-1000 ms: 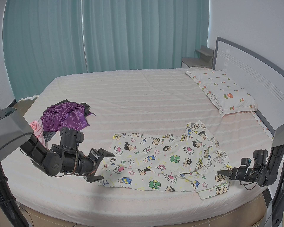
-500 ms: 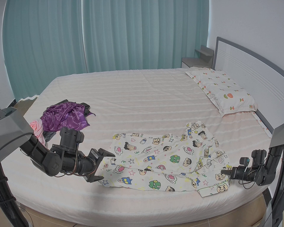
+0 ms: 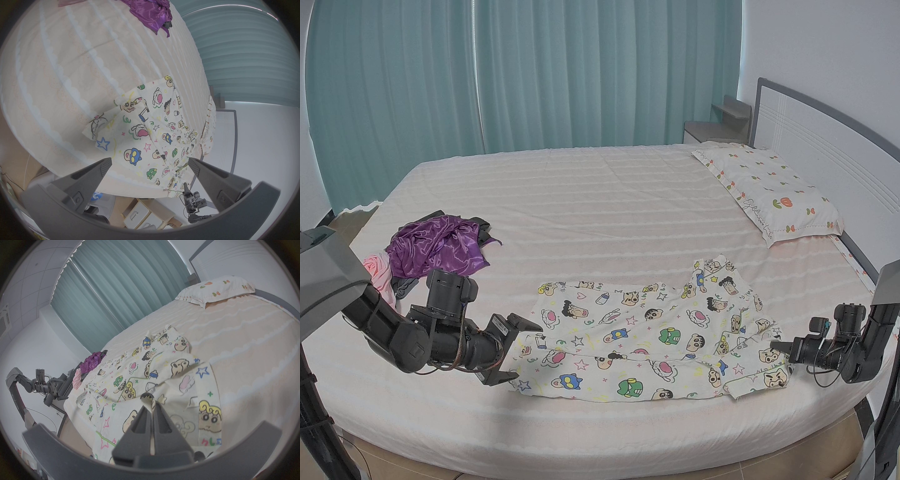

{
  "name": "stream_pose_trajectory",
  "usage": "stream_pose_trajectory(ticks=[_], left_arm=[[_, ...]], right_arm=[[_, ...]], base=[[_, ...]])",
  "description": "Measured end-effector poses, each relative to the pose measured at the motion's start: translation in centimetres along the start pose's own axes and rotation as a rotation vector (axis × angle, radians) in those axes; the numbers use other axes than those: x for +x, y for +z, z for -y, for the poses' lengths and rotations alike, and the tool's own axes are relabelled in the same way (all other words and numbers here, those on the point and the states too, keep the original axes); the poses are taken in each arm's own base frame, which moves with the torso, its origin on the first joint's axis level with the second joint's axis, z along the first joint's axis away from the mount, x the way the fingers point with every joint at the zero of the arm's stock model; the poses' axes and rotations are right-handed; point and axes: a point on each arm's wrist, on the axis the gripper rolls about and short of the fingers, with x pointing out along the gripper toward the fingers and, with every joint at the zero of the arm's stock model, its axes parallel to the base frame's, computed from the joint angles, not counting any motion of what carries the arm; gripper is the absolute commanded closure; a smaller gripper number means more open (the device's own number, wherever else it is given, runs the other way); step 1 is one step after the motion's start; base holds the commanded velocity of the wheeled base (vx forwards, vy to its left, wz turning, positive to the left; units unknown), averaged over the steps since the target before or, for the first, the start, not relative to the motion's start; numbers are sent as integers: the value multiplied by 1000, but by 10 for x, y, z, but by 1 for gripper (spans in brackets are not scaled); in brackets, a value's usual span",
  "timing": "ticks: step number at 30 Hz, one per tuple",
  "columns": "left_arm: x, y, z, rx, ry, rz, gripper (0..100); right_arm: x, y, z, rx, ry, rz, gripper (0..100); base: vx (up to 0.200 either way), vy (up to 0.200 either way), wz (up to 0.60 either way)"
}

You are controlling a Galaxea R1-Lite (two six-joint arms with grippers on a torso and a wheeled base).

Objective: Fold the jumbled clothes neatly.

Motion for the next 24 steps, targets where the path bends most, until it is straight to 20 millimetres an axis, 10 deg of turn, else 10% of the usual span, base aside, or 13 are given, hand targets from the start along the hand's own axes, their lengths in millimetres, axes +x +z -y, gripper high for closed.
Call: stream_pose_trajectory(ticks=[24], left_arm=[[20,16,-11,428,28,27,0]], right_arm=[[15,3,1,-33,-28,15,100]], base=[[0,0,0]])
